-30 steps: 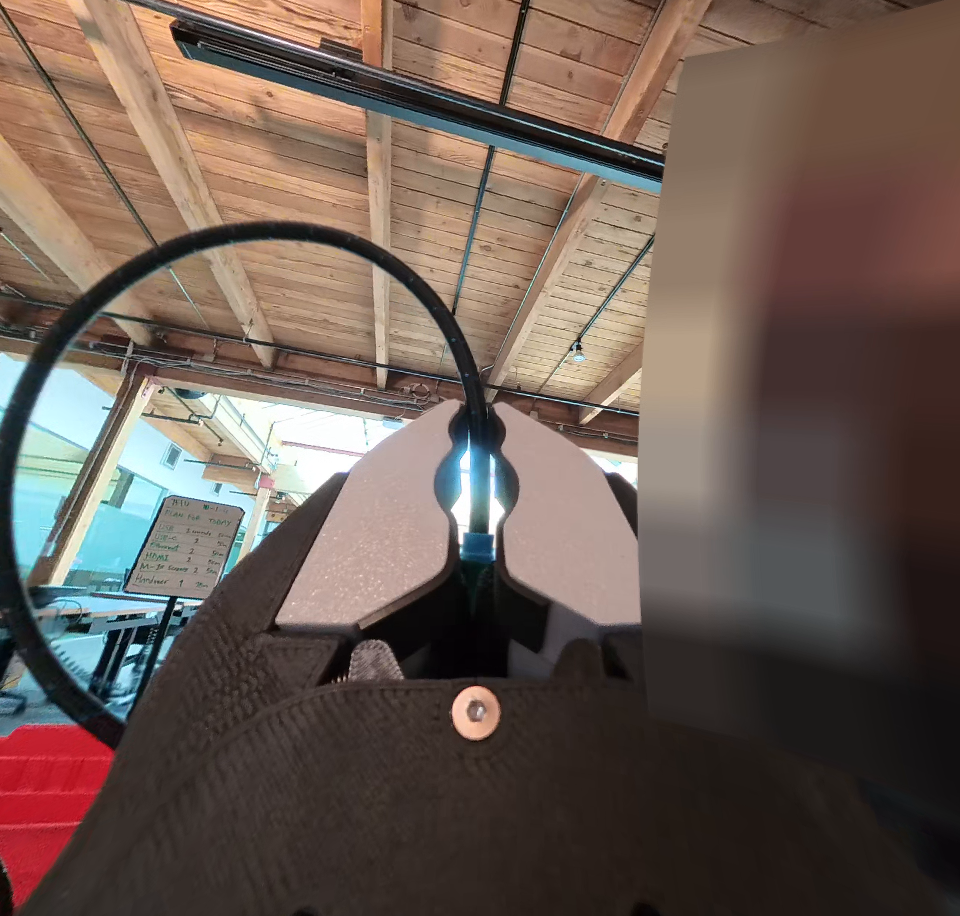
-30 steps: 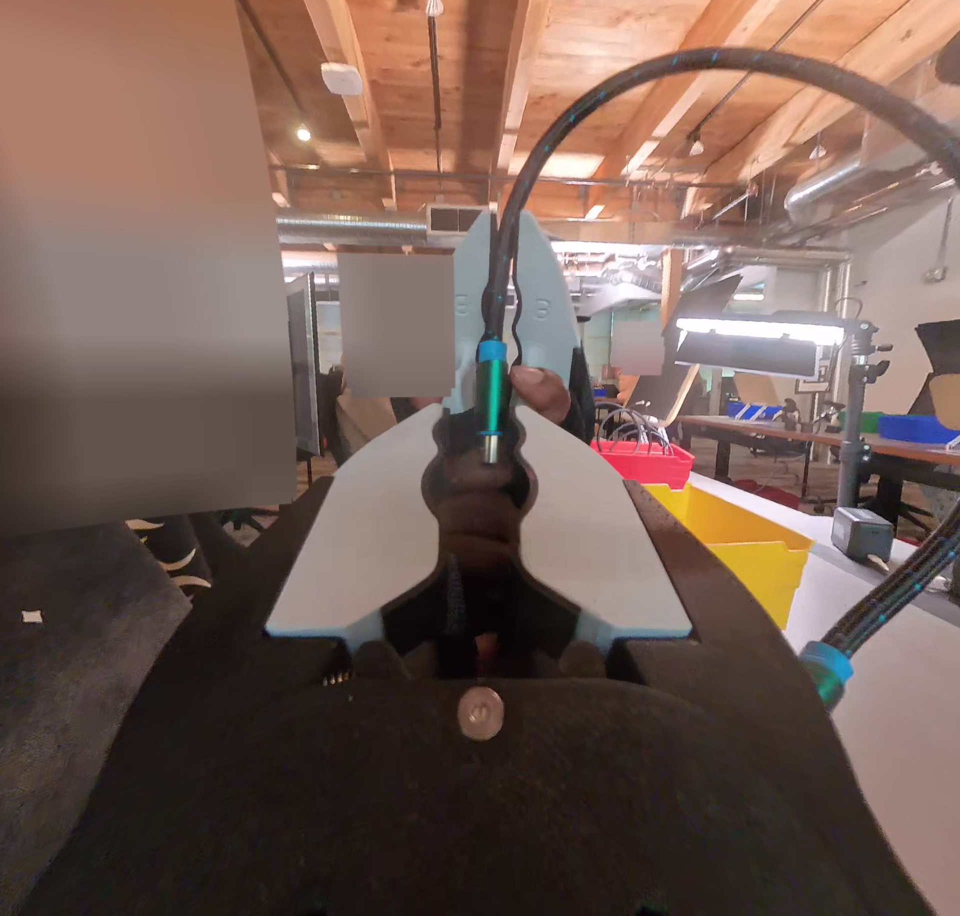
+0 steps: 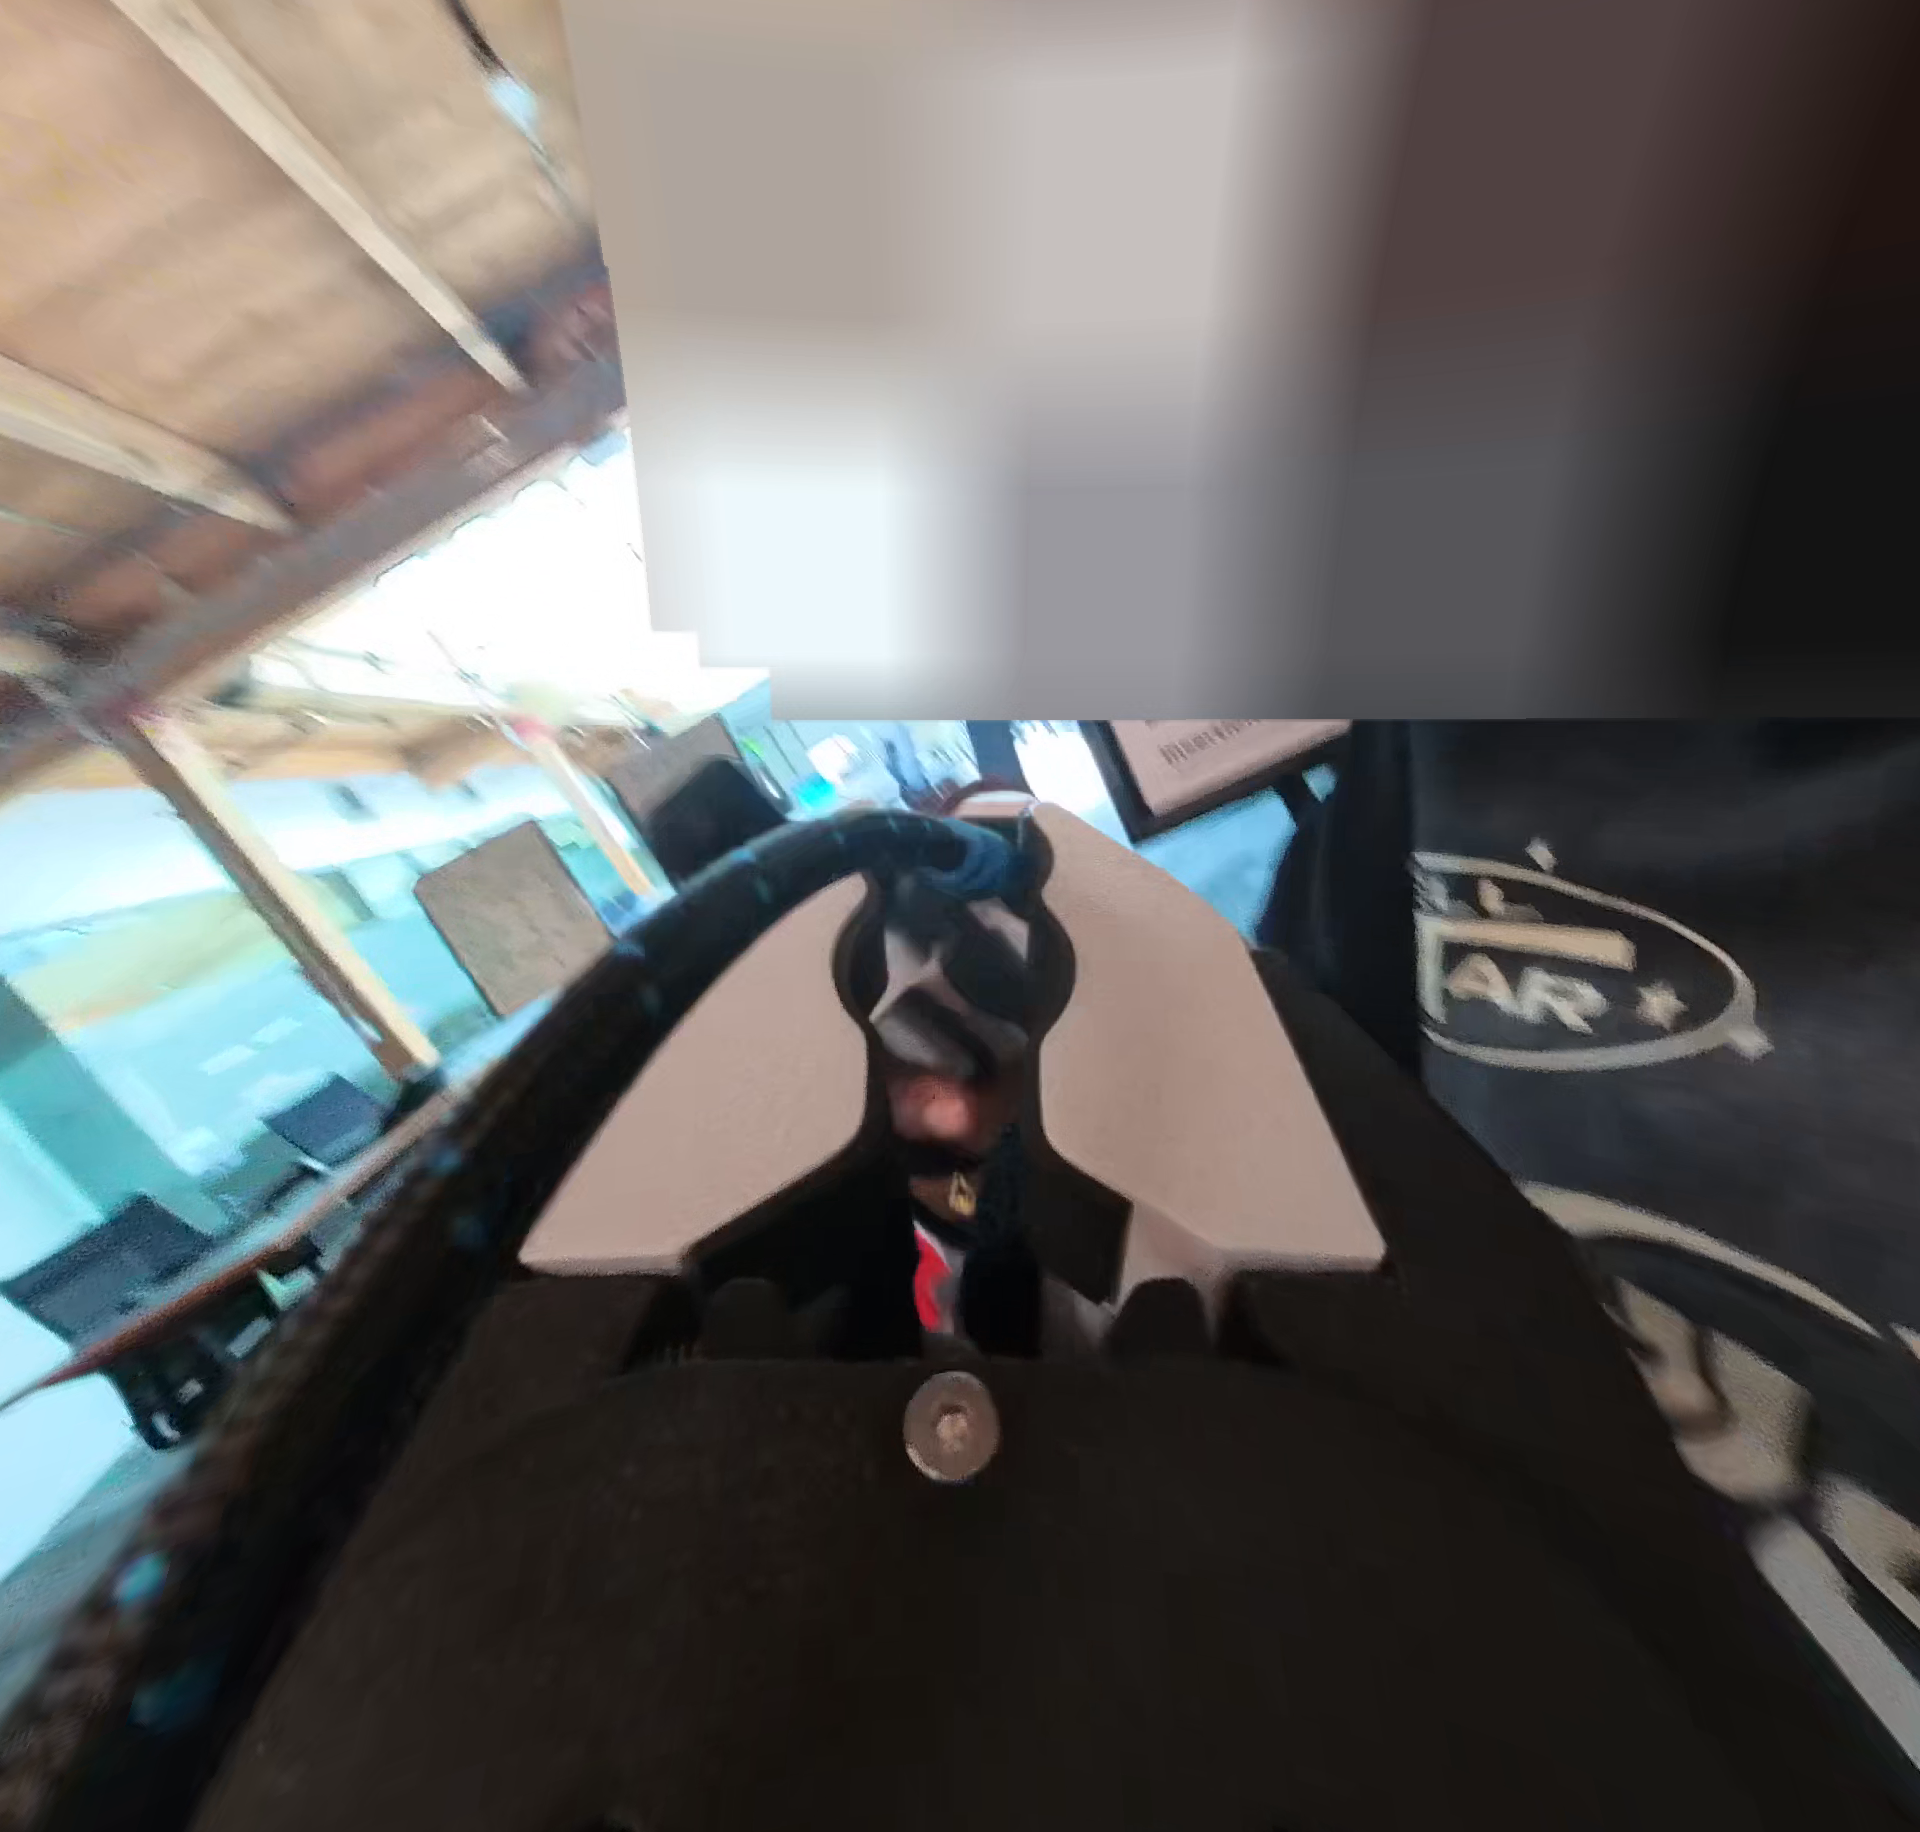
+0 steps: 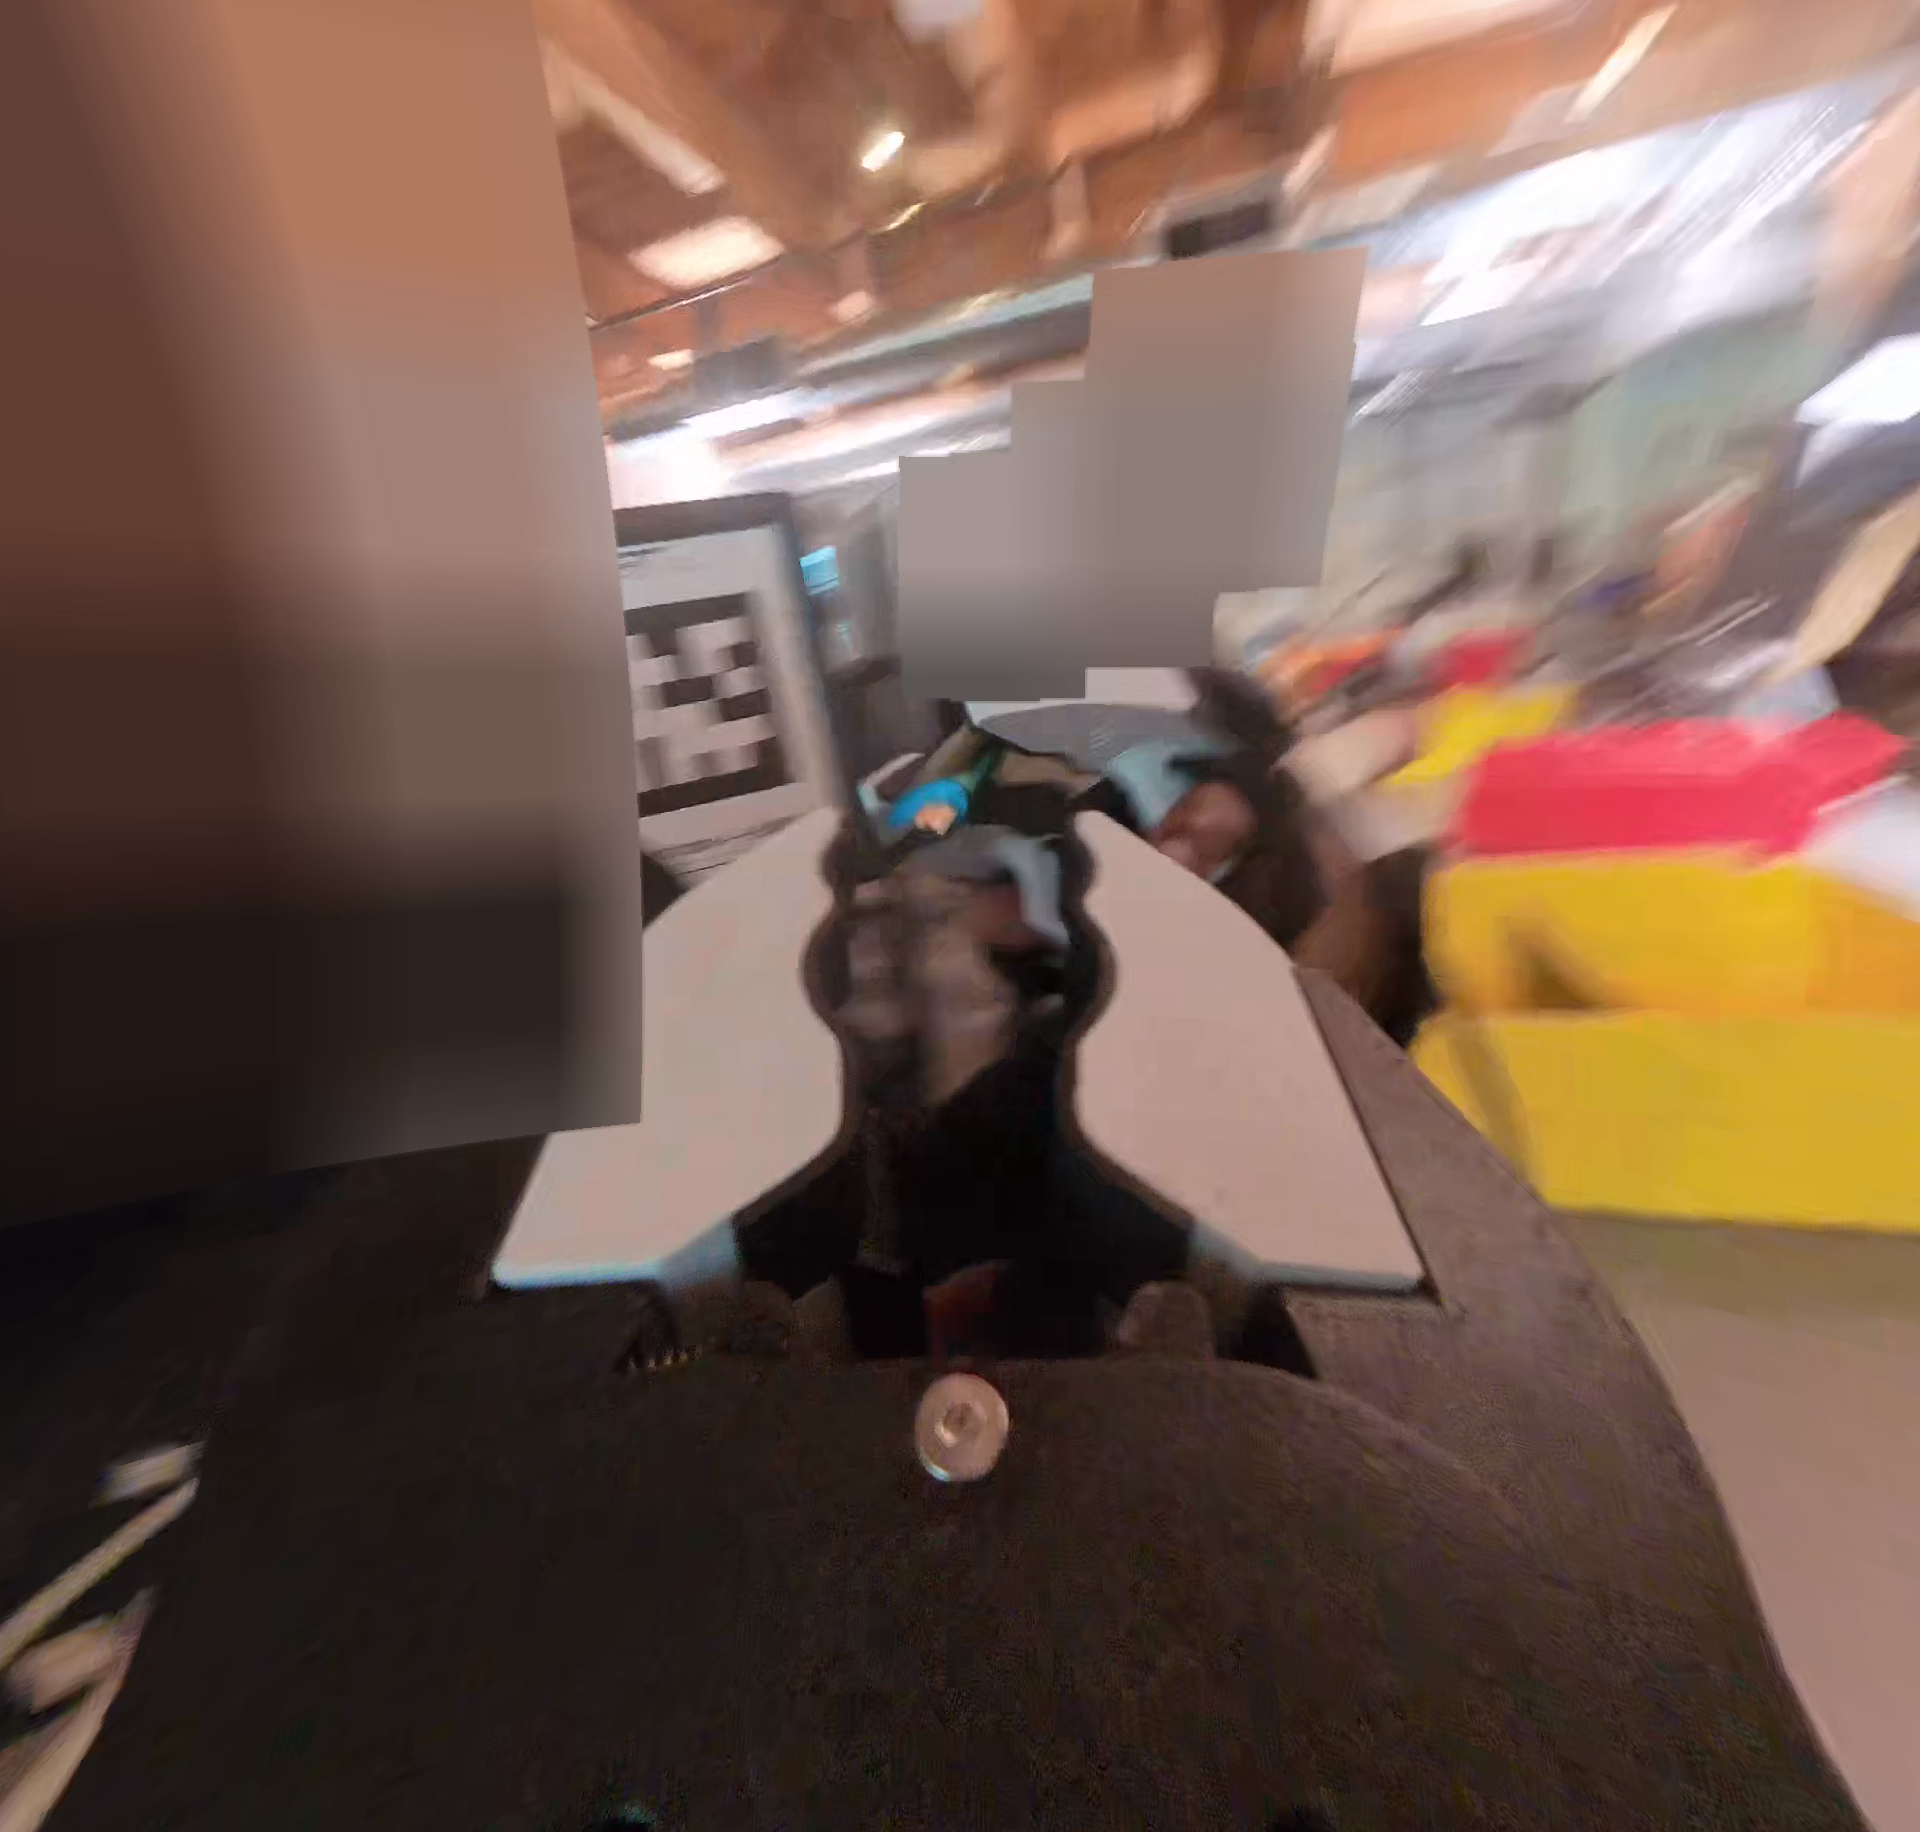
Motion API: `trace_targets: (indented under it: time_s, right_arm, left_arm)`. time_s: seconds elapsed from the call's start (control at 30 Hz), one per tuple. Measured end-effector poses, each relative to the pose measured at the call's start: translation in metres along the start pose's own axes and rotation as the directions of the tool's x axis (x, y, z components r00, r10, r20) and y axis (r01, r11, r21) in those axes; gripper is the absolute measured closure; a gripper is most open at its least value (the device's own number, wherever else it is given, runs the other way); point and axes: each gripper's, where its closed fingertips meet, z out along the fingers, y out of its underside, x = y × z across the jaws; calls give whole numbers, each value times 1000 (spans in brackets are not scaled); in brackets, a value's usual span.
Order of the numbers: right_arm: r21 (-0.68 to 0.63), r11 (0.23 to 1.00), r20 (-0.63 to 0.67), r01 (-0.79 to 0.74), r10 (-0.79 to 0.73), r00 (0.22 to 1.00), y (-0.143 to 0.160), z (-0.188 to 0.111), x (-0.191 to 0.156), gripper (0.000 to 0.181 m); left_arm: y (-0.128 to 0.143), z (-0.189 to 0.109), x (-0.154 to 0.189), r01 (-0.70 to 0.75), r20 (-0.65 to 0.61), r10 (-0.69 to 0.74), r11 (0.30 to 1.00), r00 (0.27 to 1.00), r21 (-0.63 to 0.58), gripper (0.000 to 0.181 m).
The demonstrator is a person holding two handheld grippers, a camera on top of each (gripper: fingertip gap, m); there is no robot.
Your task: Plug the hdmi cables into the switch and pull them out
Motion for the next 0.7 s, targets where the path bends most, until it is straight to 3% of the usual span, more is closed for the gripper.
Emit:
trace_targets:
  time_s: [0.03, 0.1, 0.13, 0.3, 0.57, 0.7]
  right_arm:
    - [37, 986, -108, 164, -159, 981, -8, -3, 6, 141]
    - [-13, 891, -279, 453, -438, 854, -16, -10, 12, 149]
    - [-56, 845, -299, 531, -522, 799, -16, -10, 9, 149]
    - [-154, 763, -275, 628, -644, 714, -12, -3, -2, 151]
    - [-173, 763, -212, 623, -647, 733, -9, -5, -5, 160]
    - [-192, 805, -178, 561, -590, 787, -7, -10, -3, 161]
  left_arm:
    - [-9, -1, -6, -6, 44, 2, 998, 999, 69, 159]
    - [-18, -3, -14, -11, 103, -5, 987, 995, 158, 158]
    - [-16, -2, -15, -17, 120, -1, 987, 993, 157, 159]
    - [-2, 9, -10, -25, 108, 14, 995, 994, 95, 159]
    - [4, 13, -4, -2, 66, -1, 999, 998, 44, 159]
    - [14, 10, -2, 28, 39, -25, 997, 999, -72, 157]
